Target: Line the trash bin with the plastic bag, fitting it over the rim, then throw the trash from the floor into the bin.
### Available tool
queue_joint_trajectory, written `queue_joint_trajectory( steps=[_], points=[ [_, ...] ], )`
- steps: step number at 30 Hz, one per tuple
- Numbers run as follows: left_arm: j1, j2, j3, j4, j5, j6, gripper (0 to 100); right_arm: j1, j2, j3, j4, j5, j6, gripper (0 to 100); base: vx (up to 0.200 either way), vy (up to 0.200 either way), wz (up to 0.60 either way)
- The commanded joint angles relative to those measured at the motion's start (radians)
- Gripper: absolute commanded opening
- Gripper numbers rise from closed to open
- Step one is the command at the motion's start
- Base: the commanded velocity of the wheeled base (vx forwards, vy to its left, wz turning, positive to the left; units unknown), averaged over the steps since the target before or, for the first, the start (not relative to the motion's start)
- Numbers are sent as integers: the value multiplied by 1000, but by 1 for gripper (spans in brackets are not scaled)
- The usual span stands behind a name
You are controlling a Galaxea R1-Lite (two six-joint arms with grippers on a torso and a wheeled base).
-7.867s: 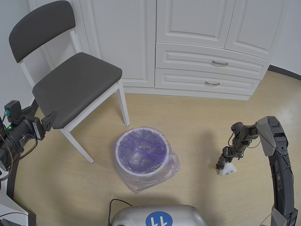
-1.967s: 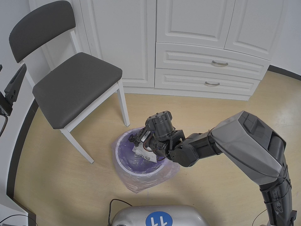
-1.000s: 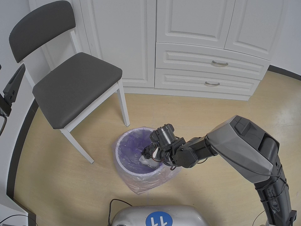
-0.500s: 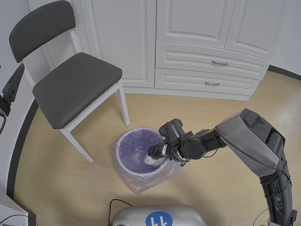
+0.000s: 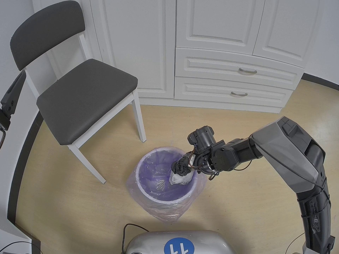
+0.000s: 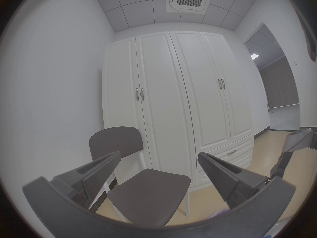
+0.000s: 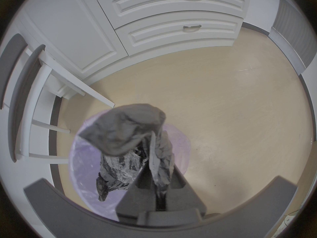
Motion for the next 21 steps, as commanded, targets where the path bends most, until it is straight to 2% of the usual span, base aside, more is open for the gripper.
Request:
queue_joint_trajectory(
  steps=[1,6,15,21],
  points=[
    [0,1,0,0,1,0,100,-7,-28,-3,-1,2,4,0,0,0,0],
    [0,1,1,0,-1,1,100,11,-48,10,-4,5,7,0,0,0,0],
    [0,-1,1,0,-1,1,100,133,-48,65,-6,4,28,0,0,0,0],
    [0,-1,1,0,-1,1,100,176,-32,89,-64,2,54,0,0,0,0]
  ],
)
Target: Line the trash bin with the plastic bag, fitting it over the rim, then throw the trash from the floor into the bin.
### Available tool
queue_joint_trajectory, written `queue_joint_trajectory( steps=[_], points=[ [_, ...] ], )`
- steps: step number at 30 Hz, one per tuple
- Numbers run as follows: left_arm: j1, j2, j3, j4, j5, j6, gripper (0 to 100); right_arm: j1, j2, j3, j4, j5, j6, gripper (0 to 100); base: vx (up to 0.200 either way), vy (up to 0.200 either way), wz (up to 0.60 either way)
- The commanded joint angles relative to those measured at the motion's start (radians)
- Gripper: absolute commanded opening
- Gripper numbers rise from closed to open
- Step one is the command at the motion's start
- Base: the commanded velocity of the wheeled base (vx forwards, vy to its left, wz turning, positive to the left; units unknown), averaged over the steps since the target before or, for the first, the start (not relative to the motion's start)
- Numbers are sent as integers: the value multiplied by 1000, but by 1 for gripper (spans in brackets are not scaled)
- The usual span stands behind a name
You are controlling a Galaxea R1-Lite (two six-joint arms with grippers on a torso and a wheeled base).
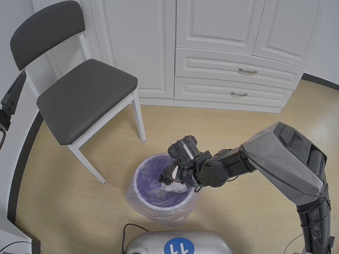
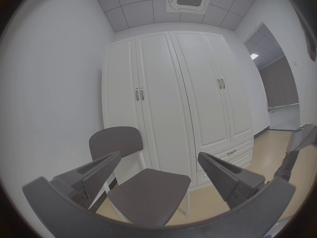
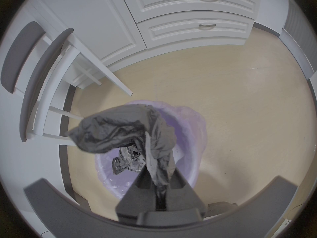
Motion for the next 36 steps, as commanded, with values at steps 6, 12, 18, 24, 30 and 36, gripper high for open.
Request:
queue_joint_trajectory(
  steps=[6,12,18,24,30,36],
  points=[
    [-2,0,1,0,1,2,100,48,84,87,-286,0,2,0,0,0,0],
    [-5,0,3,1,1,2,100,54,114,96,-327,0,-2,0,0,0,0],
    [-5,0,3,1,1,3,100,51,174,68,-324,0,-19,0,0,0,0],
    [-5,0,4,3,1,3,100,45,200,57,-327,0,-19,0,0,0,0],
    [-6,0,9,4,-1,5,100,46,190,53,-324,0,-16,0,0,0,0],
    [-6,0,9,1,1,23,100,62,76,97,-245,0,-21,0,0,0,0]
  ],
)
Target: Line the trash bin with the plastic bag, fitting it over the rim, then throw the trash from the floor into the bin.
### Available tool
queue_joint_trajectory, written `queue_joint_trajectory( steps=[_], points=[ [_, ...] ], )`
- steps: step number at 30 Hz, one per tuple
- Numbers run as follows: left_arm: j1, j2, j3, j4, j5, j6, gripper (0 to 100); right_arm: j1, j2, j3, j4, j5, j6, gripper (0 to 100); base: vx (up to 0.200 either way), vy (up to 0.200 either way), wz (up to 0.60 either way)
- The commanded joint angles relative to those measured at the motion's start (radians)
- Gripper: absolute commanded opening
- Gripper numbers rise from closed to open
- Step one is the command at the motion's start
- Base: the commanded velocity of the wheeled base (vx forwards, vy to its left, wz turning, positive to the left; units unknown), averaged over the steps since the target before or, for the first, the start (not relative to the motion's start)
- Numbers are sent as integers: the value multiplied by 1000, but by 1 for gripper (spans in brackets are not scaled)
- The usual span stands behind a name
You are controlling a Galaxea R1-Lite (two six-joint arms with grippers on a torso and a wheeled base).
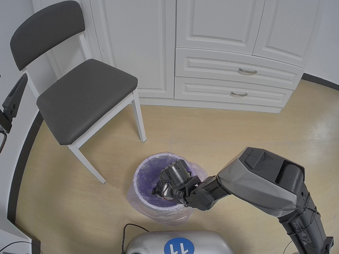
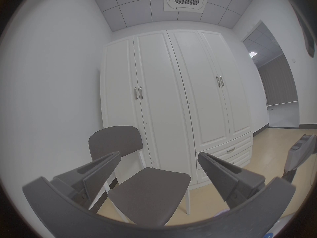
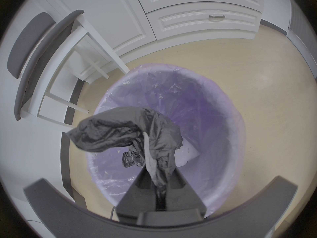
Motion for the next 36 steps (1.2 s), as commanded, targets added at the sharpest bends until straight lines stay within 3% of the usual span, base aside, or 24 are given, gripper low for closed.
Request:
queue_joint_trajectory(
  steps=[1,5,9,19,24,28,32,36],
  points=[
    [0,0,0,-4,1,4,100,12,-90,29,48,0,-4,0,0,0,0],
    [0,0,0,-4,1,3,100,16,-119,19,131,2,-8,0,0,0,0],
    [0,-2,0,-4,1,4,100,24,-42,3,143,31,-18,0,0,0,0],
    [-2,1,3,-2,1,6,100,10,45,-86,137,29,-24,0,0,0,0],
    [-2,6,9,-2,1,13,100,4,60,-146,124,8,39,0,0,0,0],
    [-3,7,9,-2,1,13,100,-1,70,-180,72,-31,93,0,0,0,0],
    [-3,4,9,-2,1,13,100,-5,77,-168,-38,-55,93,0,0,0,0],
    [-3,3,9,-2,-1,13,100,-4,77,-137,-50,-57,79,0,0,0,0]
  ],
)
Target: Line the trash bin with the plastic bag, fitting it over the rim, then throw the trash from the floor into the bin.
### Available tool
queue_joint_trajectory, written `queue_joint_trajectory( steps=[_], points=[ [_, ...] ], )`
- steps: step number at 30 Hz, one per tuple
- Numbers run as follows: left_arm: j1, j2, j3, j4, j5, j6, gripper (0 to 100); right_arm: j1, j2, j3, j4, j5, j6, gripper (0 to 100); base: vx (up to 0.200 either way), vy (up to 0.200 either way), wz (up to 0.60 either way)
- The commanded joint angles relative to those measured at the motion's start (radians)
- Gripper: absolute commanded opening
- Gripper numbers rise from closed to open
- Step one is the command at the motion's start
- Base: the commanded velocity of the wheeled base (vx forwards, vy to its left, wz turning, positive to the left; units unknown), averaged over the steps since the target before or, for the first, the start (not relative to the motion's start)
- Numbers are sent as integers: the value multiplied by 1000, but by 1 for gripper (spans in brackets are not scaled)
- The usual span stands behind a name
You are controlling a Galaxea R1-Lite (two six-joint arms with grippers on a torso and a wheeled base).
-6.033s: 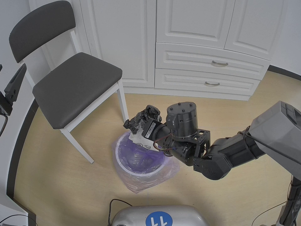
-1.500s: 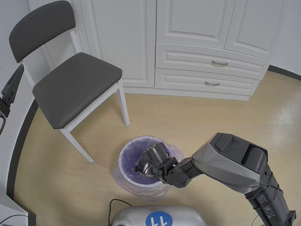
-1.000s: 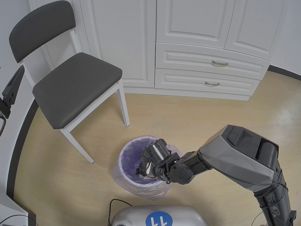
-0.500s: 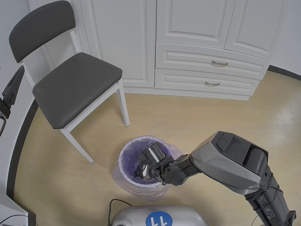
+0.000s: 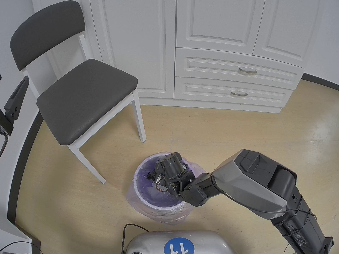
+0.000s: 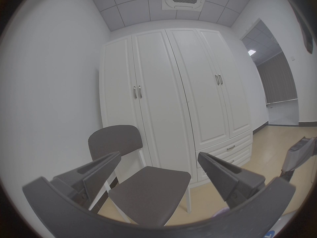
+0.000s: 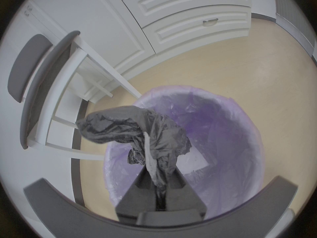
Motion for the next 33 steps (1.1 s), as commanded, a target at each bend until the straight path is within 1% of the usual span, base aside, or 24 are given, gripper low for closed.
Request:
queue_joint_trajectory(
  steps=[1,2,3,4,7,10,12,13,15,19,23,26,33],
  points=[
    [0,-1,-1,0,1,0,100,1,8,38,2,-2,-27,0,0,0,0],
    [0,-3,-1,0,1,0,100,3,7,49,5,-2,-45,0,0,0,0],
    [0,-3,-1,0,1,0,100,3,7,49,5,-2,-45,0,0,0,0],
    [0,-3,-1,0,1,0,100,4,-1,78,12,3,-82,0,0,0,0],
    [0,-3,-1,0,1,-2,100,7,-15,106,15,7,-99,0,0,0,0],
    [0,-4,-1,0,-1,-2,100,16,-49,135,85,27,-116,0,0,0,0],
    [0,-4,-1,0,1,-2,100,19,-53,136,131,52,-116,0,0,0,0],
    [0,-4,-1,-2,1,-2,100,27,-53,132,174,79,-114,0,0,0,0],
    [0,-4,-1,-2,1,-2,100,29,-53,123,194,85,-108,0,0,0,0],
    [0,-4,-1,-2,-1,0,100,27,-53,115,170,85,-93,0,0,0,0],
    [0,-4,-1,-2,-1,0,100,27,-50,123,68,82,-62,0,0,0,0],
    [0,-4,-1,0,-1,0,100,24,-46,129,35,81,-62,0,0,0,0],
    [0,-4,0,0,-1,0,100,7,-23,120,33,76,-71,0,0,0,0]
  ],
)
